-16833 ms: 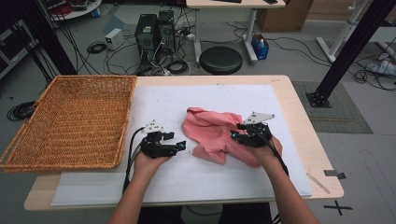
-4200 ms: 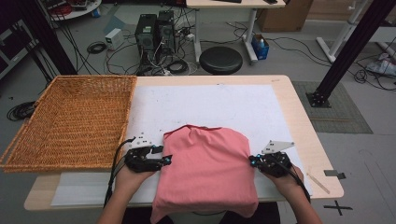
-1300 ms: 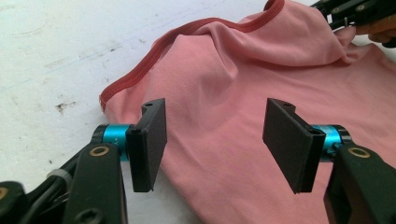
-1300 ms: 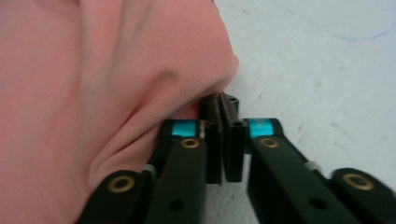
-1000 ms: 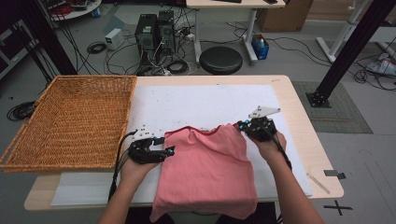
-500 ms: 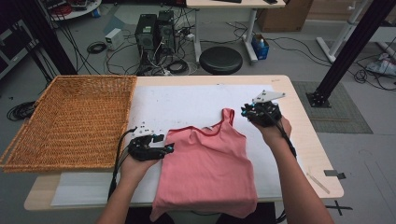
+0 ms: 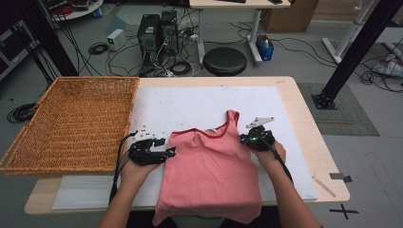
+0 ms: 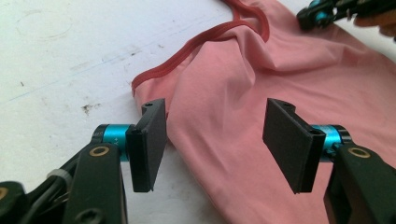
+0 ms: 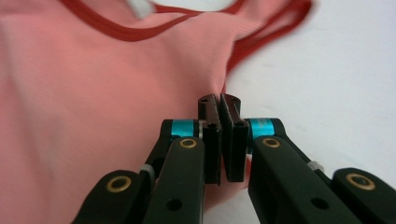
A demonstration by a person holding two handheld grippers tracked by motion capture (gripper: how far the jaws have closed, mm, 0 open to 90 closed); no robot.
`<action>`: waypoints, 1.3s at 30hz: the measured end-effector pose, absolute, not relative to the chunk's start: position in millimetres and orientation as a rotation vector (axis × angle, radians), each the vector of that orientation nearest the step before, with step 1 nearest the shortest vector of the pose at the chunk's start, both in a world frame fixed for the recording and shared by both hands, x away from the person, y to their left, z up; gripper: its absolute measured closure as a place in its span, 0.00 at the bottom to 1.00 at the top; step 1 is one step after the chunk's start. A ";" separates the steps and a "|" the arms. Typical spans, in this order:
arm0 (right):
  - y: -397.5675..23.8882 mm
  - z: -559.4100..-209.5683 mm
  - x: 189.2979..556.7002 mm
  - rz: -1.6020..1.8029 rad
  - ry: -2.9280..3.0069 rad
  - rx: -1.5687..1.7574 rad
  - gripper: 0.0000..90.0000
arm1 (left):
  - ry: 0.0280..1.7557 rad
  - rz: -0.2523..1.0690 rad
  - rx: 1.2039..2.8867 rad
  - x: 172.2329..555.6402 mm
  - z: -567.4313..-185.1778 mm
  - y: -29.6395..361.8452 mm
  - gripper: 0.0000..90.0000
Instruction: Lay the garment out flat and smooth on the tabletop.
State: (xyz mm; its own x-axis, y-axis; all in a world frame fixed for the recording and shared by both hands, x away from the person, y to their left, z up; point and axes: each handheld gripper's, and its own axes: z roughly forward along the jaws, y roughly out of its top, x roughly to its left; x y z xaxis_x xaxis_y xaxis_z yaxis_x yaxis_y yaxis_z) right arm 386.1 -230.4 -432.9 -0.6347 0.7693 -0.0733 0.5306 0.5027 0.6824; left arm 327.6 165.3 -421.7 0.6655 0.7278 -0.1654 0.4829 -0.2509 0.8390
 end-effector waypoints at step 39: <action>-244.0 -415.7 353.8 0.953 2.364 0.845 0.78 | 1.022 0.513 1.783 437.8 -374.2 154.8 0.82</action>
State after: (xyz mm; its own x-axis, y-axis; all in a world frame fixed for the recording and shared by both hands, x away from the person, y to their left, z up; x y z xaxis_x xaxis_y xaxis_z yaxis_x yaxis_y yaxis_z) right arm 353.8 -244.0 -415.7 -0.7097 0.6823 -0.1757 0.3695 0.5728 0.7317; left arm 437.8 154.8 -374.2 0.5573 0.8240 -0.1020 0.4108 -0.1669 0.8963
